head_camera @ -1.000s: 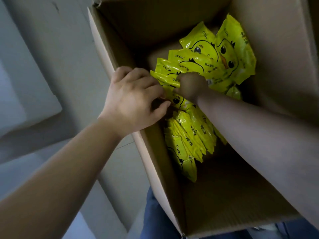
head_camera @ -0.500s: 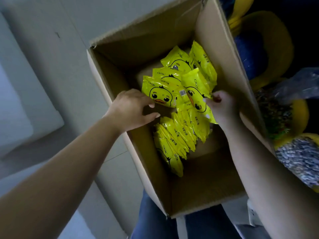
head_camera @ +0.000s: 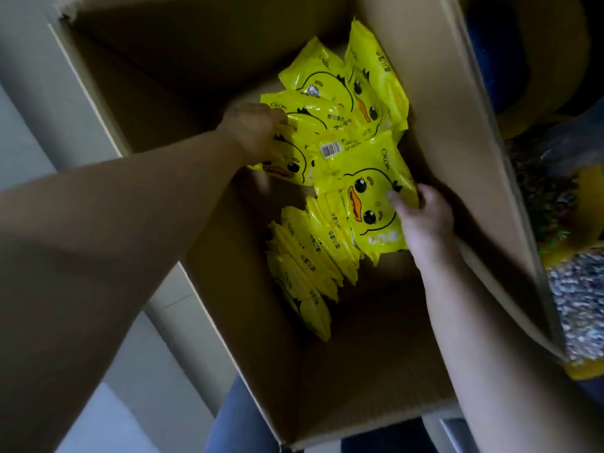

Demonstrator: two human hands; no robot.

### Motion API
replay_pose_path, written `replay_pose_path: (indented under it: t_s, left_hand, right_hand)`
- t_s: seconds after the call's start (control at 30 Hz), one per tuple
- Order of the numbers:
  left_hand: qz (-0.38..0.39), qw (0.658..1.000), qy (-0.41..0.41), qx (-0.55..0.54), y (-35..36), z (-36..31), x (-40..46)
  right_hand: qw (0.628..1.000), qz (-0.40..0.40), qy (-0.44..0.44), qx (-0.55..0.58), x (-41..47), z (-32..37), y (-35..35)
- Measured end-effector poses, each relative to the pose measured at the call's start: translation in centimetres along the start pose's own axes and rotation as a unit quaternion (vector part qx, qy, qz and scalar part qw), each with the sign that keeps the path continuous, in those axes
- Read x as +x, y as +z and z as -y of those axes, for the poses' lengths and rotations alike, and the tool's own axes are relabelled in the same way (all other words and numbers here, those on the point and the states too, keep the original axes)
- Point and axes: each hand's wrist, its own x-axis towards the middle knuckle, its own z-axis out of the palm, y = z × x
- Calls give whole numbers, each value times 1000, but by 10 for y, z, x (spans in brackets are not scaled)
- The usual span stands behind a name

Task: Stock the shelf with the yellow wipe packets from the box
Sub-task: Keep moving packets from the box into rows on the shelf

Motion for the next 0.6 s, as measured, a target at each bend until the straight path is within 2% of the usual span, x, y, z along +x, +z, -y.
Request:
replay_pose_path:
  t_s: [0.2,0.37,0.6]
  left_hand:
    - [37,996,-58,61,17,2,13]
    - [45,995,-71,-54,25,2,10]
    - [99,985,-107,-96,26,-2,2]
  right_hand:
    - [1000,5,-5,25,13,-7,2]
    - [998,19,14,58,13,-6,3]
    - [992,49,28,113,11,-10,1]
